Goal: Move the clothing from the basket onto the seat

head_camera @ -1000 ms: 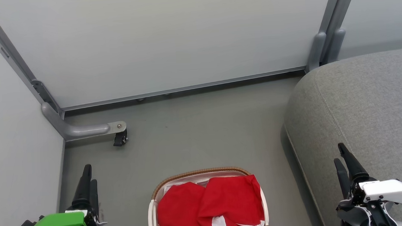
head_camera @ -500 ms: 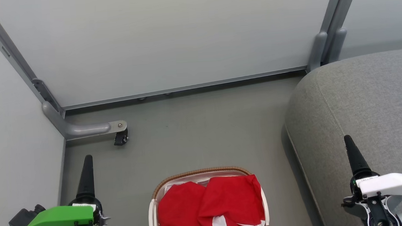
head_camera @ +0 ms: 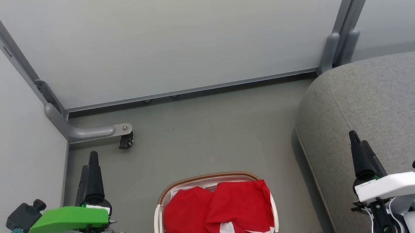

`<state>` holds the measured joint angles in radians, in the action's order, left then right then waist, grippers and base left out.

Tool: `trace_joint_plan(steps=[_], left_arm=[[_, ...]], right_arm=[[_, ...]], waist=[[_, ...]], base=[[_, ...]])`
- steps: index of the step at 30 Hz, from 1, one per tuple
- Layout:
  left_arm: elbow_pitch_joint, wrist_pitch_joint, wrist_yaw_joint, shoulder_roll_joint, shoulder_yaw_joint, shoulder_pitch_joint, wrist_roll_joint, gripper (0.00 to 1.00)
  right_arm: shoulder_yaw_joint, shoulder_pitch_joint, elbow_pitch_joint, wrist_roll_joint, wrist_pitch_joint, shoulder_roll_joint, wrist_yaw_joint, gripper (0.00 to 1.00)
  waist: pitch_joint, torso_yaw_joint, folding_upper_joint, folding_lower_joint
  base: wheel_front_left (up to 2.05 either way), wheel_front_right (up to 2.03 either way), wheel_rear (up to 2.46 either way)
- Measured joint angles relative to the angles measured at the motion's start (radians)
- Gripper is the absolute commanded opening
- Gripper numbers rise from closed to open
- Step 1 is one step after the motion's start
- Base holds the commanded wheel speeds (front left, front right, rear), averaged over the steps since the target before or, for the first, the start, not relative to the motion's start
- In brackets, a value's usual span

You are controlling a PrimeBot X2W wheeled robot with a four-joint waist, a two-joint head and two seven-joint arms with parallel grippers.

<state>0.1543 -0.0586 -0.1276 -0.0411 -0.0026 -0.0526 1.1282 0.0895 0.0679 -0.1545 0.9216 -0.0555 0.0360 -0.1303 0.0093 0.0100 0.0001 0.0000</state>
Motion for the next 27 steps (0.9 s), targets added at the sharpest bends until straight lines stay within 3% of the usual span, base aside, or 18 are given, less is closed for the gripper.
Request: trace_joint_plan(steps=[19, 27], left_arm=[[0.008, -0.059, 0.000, -0.001, -0.031, 0.023, -0.394, 1.00], [0.030, -0.081, 0.001, -0.002, -0.045, 0.032, -0.512, 1.00]], right_arm=[[-0.028, -0.019, 0.005, -0.333, -0.062, 0.003, 0.000, 1.00], [-0.033, -0.021, -0.007, -0.439, -0.084, 0.004, 0.000, 1.00]], waist=[[0.001, 0.006, 0.0000, 0.0000], [0.001, 0.008, 0.0000, 0.0000]], base=[[0.00, 0.00, 0.00], [0.00, 0.00, 0.00]])
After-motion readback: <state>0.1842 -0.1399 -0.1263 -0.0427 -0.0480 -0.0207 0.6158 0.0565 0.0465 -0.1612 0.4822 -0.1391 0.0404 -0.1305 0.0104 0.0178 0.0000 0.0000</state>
